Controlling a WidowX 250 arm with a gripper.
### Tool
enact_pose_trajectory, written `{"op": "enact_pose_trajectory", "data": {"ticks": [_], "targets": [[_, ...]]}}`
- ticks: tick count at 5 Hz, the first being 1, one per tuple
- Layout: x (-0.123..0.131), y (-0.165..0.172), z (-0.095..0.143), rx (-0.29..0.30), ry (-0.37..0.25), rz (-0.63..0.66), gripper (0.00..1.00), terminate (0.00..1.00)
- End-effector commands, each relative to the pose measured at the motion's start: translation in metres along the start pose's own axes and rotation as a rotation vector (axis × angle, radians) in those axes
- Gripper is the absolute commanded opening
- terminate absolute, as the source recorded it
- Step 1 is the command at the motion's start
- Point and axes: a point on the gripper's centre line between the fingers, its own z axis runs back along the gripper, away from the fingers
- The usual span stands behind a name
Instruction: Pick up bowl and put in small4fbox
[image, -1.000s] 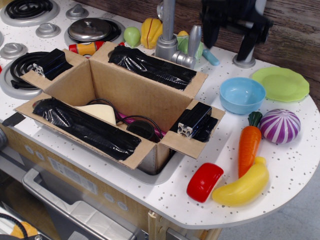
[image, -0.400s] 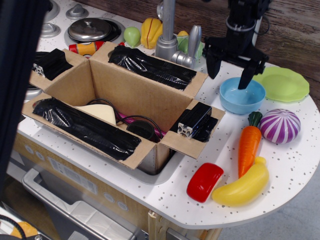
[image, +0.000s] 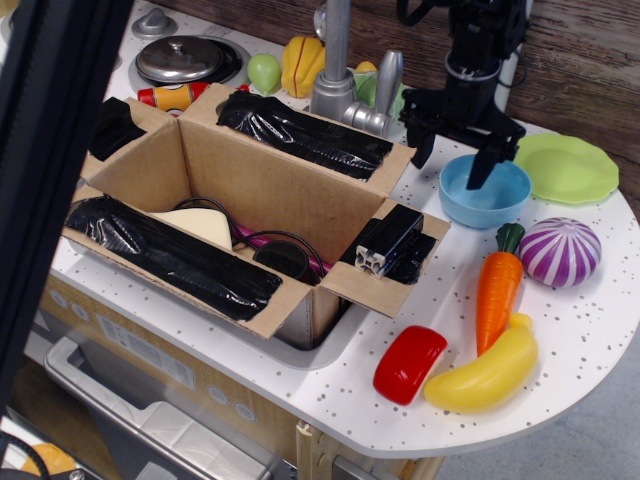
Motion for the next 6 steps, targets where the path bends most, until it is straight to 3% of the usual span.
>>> {"op": "enact_pose_trajectory", "data": {"ticks": [1, 2, 3, 5, 6], "targets": [[0.014, 0.001, 0.012, -0.035, -0.081, 0.015, 0.0, 0.0], [0.012, -0.001, 0.025, -0.022, -0.09, 0.012, 0.0, 0.0], [0.01, -0.004, 0.052, -0.008, -0.071, 0.033, 0.0, 0.0], [-0.014, 0.013, 0.114, 0.148, -0.062, 0.11, 0.0, 0.0], [-0.032, 0.048, 0.128, 0.226, -0.045, 0.092, 0.0, 0.0]]}}
